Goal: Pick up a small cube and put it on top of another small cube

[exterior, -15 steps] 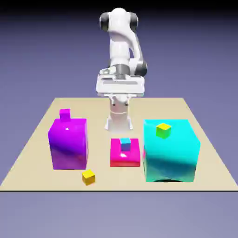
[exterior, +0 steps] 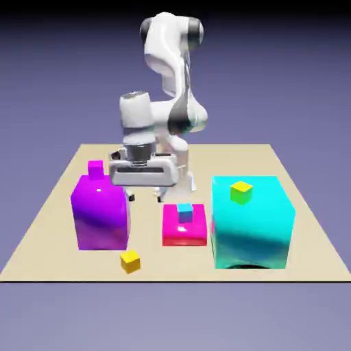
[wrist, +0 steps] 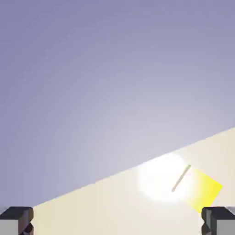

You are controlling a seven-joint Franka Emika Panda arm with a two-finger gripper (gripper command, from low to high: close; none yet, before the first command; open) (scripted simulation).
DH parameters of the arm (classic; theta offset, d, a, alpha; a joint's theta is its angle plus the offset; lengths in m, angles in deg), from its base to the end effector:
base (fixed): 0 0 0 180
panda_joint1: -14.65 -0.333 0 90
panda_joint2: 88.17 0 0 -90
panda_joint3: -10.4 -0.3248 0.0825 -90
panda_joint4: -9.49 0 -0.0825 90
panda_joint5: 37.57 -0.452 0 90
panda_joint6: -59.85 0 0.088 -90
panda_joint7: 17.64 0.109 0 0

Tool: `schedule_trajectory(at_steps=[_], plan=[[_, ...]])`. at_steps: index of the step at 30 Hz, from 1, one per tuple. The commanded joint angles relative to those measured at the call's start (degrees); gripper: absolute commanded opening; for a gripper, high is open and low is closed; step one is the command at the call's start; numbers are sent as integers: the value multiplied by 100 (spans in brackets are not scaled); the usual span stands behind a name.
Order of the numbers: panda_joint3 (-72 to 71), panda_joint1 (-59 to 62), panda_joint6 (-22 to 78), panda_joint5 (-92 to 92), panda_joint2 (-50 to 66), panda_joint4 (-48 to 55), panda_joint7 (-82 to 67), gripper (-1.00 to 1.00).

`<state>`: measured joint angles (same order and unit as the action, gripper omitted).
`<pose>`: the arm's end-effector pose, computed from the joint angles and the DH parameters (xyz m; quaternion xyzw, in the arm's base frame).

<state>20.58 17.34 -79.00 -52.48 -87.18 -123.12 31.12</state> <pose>0.5560 -0.1257 0.3042 -0.8028 0.5879 -0.0163 0.0980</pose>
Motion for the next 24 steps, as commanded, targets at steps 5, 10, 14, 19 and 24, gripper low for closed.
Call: schedule_trajectory(at_steps=[5, 10, 14, 19, 24], plan=[[314, 59, 1085, -460, 1039, 876, 195, 0], [628, 153, 2170, -920, 2077, 1752, 389, 0], [880, 228, 3038, -1288, 2907, 2453, 545, 0], [1194, 322, 4123, -1748, 3946, 3329, 739, 0], [1155, 244, 3913, -2056, 4401, 3212, 651, 0]])
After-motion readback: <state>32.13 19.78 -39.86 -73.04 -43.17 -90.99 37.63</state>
